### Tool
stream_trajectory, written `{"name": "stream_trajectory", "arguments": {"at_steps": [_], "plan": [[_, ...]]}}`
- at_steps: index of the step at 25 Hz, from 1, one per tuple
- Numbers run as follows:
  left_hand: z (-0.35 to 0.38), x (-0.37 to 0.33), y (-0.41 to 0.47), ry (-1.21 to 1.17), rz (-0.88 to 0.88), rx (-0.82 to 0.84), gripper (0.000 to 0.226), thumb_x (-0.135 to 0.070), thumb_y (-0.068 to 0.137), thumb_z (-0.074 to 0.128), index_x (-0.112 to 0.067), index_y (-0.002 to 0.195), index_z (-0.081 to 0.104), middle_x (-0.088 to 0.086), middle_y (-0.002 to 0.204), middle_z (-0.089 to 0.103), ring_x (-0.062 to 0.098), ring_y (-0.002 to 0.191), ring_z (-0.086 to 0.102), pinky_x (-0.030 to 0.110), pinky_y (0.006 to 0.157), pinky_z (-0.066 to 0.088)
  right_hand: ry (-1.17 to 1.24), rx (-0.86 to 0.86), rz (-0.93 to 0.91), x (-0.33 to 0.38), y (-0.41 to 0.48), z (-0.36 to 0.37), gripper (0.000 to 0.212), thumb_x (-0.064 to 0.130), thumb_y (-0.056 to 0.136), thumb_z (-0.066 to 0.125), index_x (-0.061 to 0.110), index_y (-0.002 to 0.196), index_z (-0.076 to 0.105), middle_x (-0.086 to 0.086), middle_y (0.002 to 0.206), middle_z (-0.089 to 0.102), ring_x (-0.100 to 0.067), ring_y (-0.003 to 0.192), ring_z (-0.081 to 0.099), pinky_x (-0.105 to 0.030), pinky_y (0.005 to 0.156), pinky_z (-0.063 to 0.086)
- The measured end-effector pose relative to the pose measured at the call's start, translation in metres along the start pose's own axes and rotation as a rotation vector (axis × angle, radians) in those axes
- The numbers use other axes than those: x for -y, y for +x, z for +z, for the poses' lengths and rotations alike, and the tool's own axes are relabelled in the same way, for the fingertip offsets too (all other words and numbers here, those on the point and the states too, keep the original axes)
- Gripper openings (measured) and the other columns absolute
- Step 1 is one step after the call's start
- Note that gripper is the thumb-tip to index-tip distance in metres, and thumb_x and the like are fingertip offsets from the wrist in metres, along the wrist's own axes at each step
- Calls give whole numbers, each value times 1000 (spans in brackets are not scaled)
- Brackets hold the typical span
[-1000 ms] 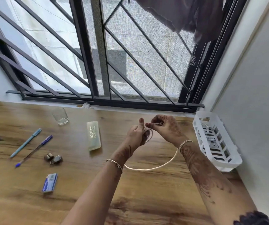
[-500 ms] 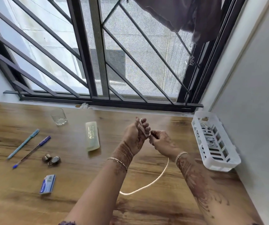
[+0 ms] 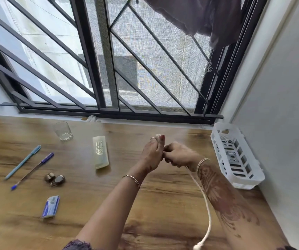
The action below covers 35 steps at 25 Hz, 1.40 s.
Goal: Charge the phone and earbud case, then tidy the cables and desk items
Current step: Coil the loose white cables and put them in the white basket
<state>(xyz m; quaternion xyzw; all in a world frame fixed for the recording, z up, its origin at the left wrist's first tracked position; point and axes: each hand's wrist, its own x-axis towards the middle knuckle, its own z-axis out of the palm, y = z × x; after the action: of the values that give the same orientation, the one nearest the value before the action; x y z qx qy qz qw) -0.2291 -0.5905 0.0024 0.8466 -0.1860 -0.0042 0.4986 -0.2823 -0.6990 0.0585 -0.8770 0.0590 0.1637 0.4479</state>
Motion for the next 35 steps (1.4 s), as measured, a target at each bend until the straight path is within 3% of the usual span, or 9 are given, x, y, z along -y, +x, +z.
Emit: {"name": "stream_trajectory", "arguments": {"at_steps": [3,6,10,13,18,22,26,30,35], "plan": [[-8,8,-3,124,-11,51,56,-55,96,19,-24,65,53,-7,59,53,29,67,58,36,68,43,57,-56,12,-2,7,-6,25,24,90,56,14,67,60,2,60,44,-10,43,33,-18,36,22],[-17,17,-1,151,-37,50,66,-59,93,20,-22,49,52,-7,50,51,21,53,52,30,61,38,299,-136,55,-7,16,-14,34,35,91,61,13,66,55,2,56,39,-6,37,27,-15,33,16],[-19,1,2,-429,-245,80,58,-51,97,37,-17,51,49,-6,40,40,10,36,35,18,41,30,585,-191,68,-14,29,-12,33,35,91,61,13,67,52,5,50,37,-2,31,23,-12,31,13],[-21,-12,7,-859,-387,160,53,-45,100,29,-12,63,49,-6,42,32,5,32,26,13,34,22,765,-231,54,-14,39,-4,33,35,91,61,13,68,52,9,41,37,-2,30,24,-11,31,15],[-22,-15,12,-1216,-532,277,56,-45,102,16,-8,78,50,-7,44,34,5,35,31,15,40,23,648,-381,49,-13,48,3,36,39,90,61,18,63,49,4,52,40,-5,34,27,-13,31,17],[-25,-19,18,-1405,-506,132,49,-37,103,16,-8,78,48,-4,46,41,8,37,39,17,49,33,143,-412,-28,-11,40,11,38,26,97,47,19,60,50,4,59,48,-11,51,39,-19,43,29],[-26,-20,22,-1277,-436,2,40,-29,103,20,-8,86,50,1,66,41,10,48,47,20,45,40,-135,-246,-27,-3,30,15,31,24,96,47,24,70,63,3,71,57,-16,72,53,-26,67,41],[-23,-8,22,-894,-361,-85,32,-26,104,28,-8,86,48,2,65,40,11,52,41,19,50,39,-223,-80,-47,8,18,8,27,24,95,49,22,82,72,11,65,52,-6,62,49,-19,57,38],[-18,21,17,-366,-180,44,67,-75,83,25,-18,77,59,-5,54,47,14,49,44,27,51,37,-194,-56,-123,16,13,-7,23,26,92,55,22,73,68,13,62,55,2,56,51,-10,51,37]]}}
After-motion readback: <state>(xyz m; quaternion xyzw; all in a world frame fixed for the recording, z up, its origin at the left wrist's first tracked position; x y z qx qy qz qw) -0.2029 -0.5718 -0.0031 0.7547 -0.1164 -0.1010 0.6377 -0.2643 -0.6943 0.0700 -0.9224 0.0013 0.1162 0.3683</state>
